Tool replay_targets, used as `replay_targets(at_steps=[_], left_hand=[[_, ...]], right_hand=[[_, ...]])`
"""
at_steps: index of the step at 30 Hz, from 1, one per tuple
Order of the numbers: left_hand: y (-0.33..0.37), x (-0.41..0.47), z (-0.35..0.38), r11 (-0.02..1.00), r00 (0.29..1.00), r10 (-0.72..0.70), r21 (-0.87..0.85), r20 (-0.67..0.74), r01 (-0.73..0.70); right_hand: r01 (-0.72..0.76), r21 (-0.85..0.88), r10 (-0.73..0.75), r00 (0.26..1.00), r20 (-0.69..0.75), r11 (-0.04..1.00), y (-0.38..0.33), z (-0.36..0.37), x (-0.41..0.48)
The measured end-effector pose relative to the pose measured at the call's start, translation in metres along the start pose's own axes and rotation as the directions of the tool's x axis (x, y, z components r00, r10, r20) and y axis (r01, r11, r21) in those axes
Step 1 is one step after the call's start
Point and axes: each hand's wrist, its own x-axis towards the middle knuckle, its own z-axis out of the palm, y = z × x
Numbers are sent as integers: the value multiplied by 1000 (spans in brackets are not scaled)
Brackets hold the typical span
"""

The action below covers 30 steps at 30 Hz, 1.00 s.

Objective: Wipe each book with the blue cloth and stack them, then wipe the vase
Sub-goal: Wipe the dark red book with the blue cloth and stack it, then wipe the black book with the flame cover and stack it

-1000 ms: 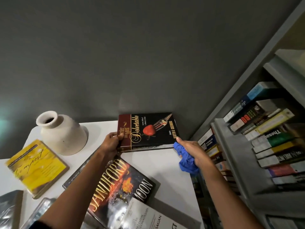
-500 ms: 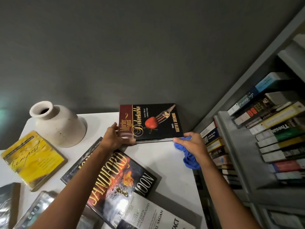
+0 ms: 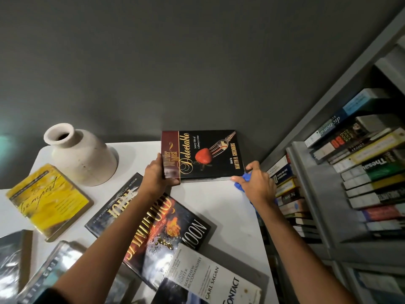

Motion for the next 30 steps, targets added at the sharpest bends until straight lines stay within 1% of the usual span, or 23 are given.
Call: replay_targets(at_steps=[3,4,6,7,9,11,12,14,18,19,21,23,26,28,30], left_hand=[[5,-5,-2,987,1000,9,160,13,-11],[7,-9,-6,983,1000,-8,181,8,7],[4,-19,-19,988,999,-21,154,-47,28],[0,-25,-28,990,996,4,140,-92,9],[-17,-40,-49,987,984,47,157,-171,-20],[-39,-58,-71,981,977,38,192,-209,3],[-48,-66,-79,979,977,13,200,-213,31],[-63,-85,-92,970,977,-63,219,-202,108],[-82,-110,-100,922,960,-271,269,-69,279],[-83,-114,-100,917,954,-295,267,-46,296],[-83,-116,-101,919,955,-295,270,-16,288],[-81,-114,-100,933,958,-285,225,-11,280],[-95,-107,-99,954,955,-296,39,-5,296],[-110,-101,-98,937,941,-338,-86,20,339],[-112,-101,-98,904,931,-363,-226,48,364]], right_hand=[[-15,44,16,1000,-22,999,-5,-5,-7],[-31,76,33,999,-26,997,-7,-7,-11],[-64,131,66,998,-9,989,-11,-12,-21],[-73,147,70,997,27,986,-12,-13,-27],[-80,199,44,983,177,977,-14,-13,-44],[-82,265,-11,943,333,961,-17,-13,-66],[-81,278,-34,923,383,957,-18,-12,-76],[-93,273,-42,893,448,957,-20,-11,-96],[-139,225,-8,836,549,964,-30,-9,-119],[-152,215,0,817,577,965,-33,-9,-121],[-174,184,26,792,610,967,-38,-5,-122],[-220,200,53,788,614,955,-38,-1,-122],[-287,250,80,789,609,925,-36,5,-123],[-306,271,82,787,612,913,-34,8,-125],[-333,284,96,783,614,899,-32,10,-124]])
